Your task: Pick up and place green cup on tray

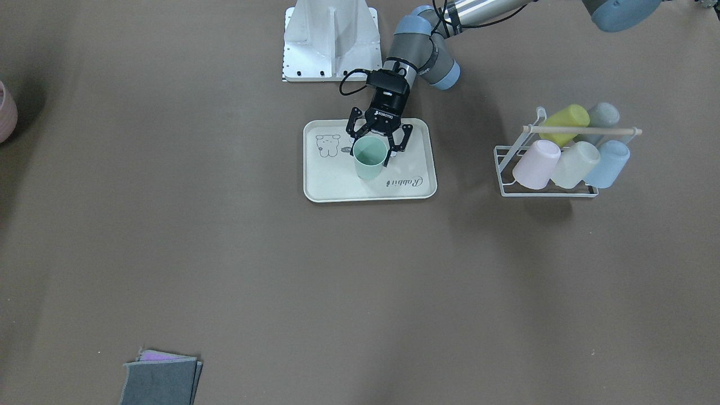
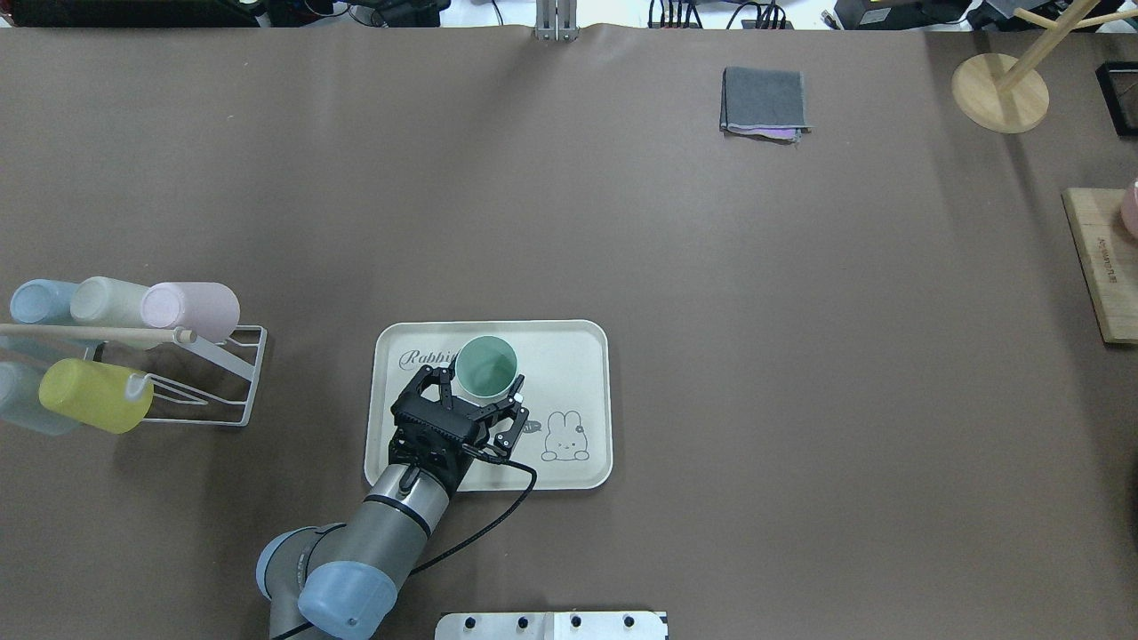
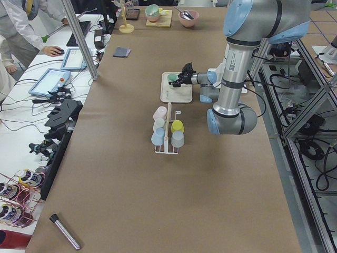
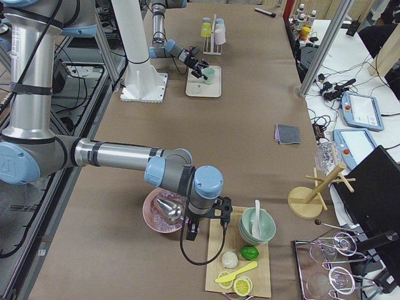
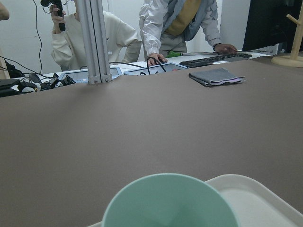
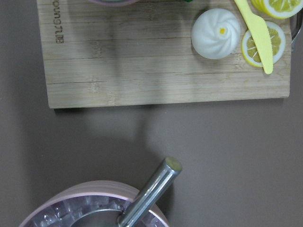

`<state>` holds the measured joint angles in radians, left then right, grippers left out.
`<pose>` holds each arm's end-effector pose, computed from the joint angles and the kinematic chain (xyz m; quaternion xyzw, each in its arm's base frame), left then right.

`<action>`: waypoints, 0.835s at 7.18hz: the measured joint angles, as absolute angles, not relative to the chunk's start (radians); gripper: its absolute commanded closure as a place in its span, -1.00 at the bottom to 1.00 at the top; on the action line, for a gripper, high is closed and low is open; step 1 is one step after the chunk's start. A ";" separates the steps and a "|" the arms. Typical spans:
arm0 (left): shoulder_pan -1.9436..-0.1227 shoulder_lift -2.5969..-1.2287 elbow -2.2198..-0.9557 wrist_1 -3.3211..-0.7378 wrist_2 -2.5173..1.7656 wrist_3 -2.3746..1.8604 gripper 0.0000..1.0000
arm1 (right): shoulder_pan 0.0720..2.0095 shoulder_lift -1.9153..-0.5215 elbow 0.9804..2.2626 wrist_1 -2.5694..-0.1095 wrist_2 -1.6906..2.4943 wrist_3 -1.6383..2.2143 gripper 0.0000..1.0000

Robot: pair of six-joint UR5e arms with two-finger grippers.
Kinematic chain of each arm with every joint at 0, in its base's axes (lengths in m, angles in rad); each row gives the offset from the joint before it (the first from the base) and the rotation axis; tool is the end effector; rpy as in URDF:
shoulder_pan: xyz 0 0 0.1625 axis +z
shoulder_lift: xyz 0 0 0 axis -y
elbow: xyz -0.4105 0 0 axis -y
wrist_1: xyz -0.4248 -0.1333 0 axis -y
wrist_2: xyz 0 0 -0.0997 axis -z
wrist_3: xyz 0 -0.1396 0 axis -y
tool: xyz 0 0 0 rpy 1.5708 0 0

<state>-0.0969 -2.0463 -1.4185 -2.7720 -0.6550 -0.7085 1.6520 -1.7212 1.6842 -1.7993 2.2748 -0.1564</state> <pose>0.6535 -0.3087 0.2969 0.5695 0.4020 -0.0409 0.7159 0.0778 -0.4264 0.7129 -0.0829 -0.3541 0.0106 0.9315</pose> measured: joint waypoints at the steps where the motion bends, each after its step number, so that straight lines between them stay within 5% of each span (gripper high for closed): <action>1: -0.096 -2.046 -1.420 -2.773 -0.655 -0.709 -0.95 | 1.652 -1.721 1.684 -1.799 2.275 -0.156 -0.98; 6: -0.099 -2.048 -1.486 -2.772 -0.660 -0.703 -0.95 | 1.655 -1.720 1.684 -1.799 2.276 -0.156 -0.98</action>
